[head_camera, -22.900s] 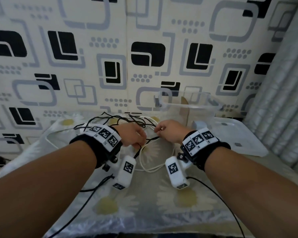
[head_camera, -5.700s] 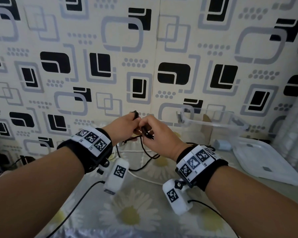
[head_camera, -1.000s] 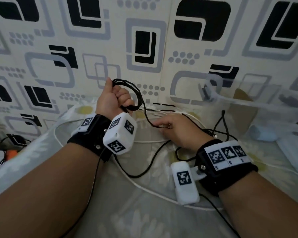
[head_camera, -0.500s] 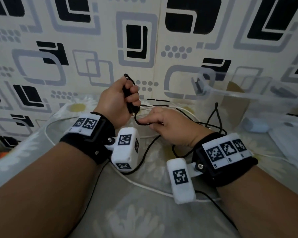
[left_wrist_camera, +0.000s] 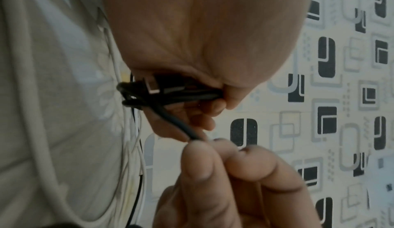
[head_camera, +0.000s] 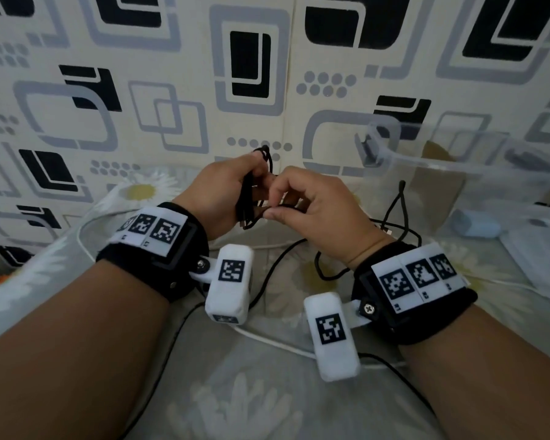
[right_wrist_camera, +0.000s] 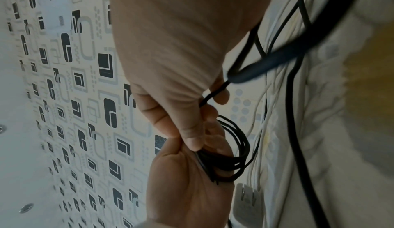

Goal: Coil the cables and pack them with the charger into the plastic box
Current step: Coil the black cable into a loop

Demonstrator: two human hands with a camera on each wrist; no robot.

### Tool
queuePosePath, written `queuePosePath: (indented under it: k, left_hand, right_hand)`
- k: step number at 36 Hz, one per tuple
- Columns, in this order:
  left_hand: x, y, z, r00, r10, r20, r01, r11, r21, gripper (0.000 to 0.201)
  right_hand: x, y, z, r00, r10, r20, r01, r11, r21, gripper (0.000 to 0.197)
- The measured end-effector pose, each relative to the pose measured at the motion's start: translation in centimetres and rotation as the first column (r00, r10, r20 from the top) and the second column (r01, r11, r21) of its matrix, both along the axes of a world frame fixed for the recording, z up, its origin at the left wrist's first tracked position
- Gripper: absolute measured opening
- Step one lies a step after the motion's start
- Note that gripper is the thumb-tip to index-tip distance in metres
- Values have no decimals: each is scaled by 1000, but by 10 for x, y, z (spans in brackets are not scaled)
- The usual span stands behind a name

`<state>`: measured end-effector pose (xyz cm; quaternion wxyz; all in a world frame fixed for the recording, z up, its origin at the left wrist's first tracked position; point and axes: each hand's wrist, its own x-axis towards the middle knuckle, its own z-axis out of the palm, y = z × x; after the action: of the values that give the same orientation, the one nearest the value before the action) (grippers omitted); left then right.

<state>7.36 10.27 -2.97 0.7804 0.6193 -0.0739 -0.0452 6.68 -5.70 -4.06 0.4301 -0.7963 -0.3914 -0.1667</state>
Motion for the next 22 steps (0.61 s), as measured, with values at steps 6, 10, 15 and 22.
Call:
queuePosePath:
  k: [6, 10, 15, 22]
  left_hand:
    - [1, 8, 2, 998, 42, -57, -44, 998, -39, 34]
    - [-2, 1, 0, 998, 59, 1, -58, 992, 115, 30]
    - [-16, -13, 5, 989, 22, 148, -79, 918, 388, 33]
    - [-21, -15, 8, 980, -43, 194, -75, 825, 560, 36]
  right_hand:
    - [-1, -1, 1, 997, 54, -60, -51, 997, 49, 25]
    - [-1, 0, 1, 999, 43, -29, -40, 994, 99, 38]
    - [1, 0, 0, 999, -8, 53, 2, 993, 116, 33]
    - [5, 1, 0, 986, -57, 154, 39, 993, 112, 35]
